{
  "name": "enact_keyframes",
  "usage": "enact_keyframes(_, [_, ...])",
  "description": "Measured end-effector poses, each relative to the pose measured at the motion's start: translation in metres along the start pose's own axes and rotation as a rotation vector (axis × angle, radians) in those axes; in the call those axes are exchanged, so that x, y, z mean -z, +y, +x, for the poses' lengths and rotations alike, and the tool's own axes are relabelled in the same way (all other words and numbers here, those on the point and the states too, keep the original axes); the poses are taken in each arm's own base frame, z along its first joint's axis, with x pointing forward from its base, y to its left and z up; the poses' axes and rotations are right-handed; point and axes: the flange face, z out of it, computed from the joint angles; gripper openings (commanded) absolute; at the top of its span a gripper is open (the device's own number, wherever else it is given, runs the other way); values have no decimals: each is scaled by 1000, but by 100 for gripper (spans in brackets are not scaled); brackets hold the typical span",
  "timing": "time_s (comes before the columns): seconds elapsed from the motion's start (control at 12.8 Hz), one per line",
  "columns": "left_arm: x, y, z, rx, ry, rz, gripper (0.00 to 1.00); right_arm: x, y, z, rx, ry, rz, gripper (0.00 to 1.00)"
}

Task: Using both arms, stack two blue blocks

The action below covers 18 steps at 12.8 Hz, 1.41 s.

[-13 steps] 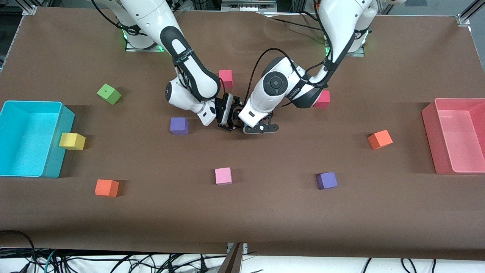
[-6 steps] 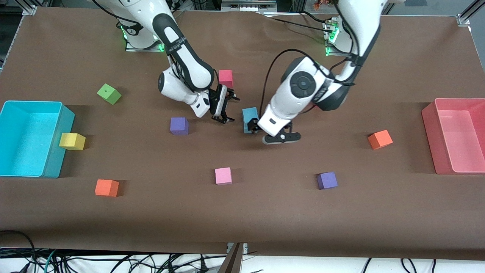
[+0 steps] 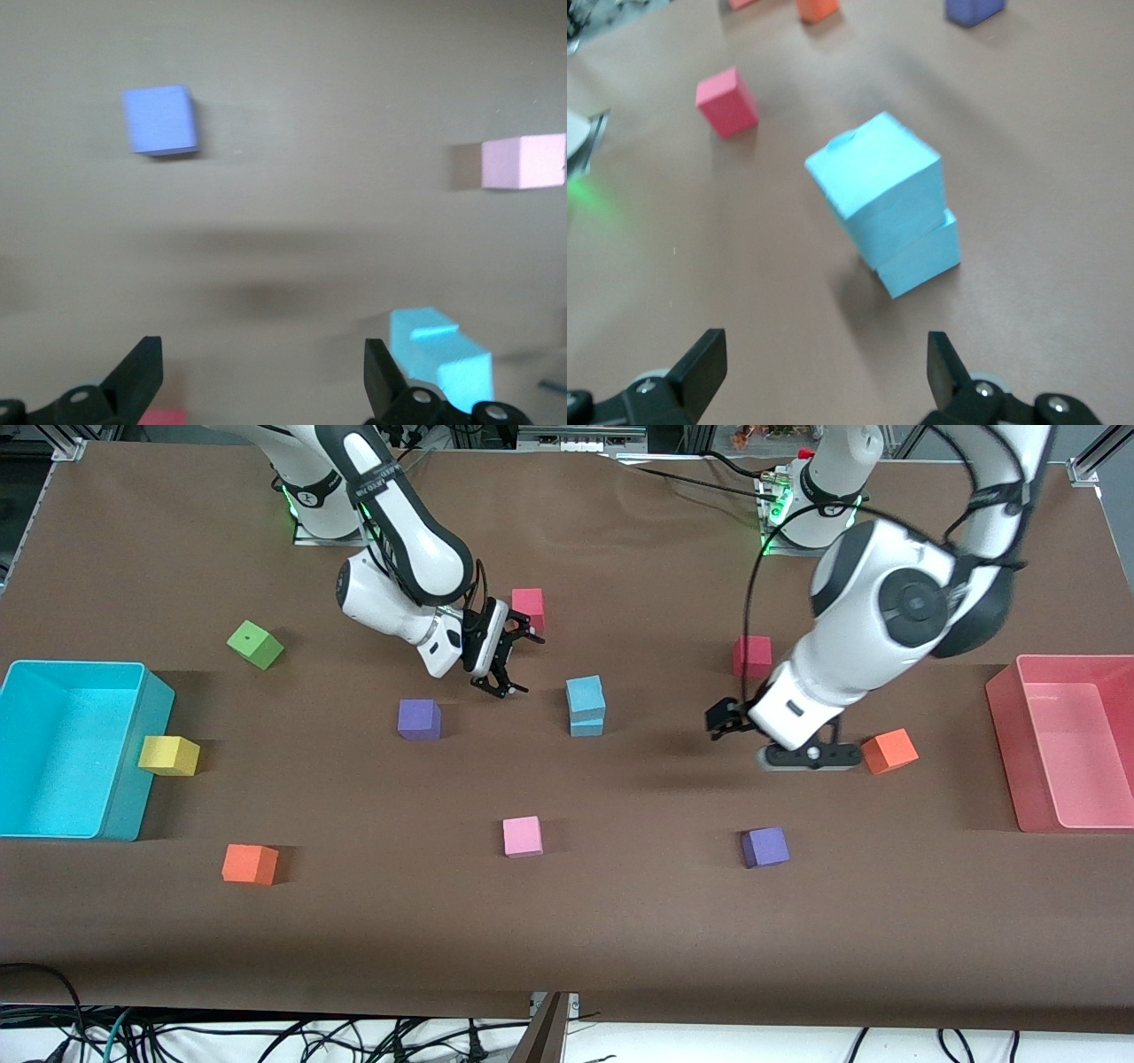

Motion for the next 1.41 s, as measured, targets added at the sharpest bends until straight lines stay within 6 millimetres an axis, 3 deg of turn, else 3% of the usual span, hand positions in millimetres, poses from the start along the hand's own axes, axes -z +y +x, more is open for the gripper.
enact_keyframes(0.31, [63,-84,-14,-65,-61,52,100,28,-9,26,-100,45,-14,100])
enact_keyframes(0.47, [81,-131,-13,-68,-66,99,100,34,-5,29,-125,24,-20,100])
enact_keyframes(0.55, [85,-142,-14,-68,-71,132,100,38,-1,31,-135,-6,-22,100])
enact_keyframes(0.78, [92,-148,-17,-69,-68,159,100,70,18,48,-186,-129,28,100])
enact_keyframes(1.1, [93,-152,-17,-61,-68,159,100,172,57,85,-308,-409,12,100])
enact_keyframes(1.41, [93,-152,-18,-60,-74,160,100,266,96,90,-653,-587,-314,100])
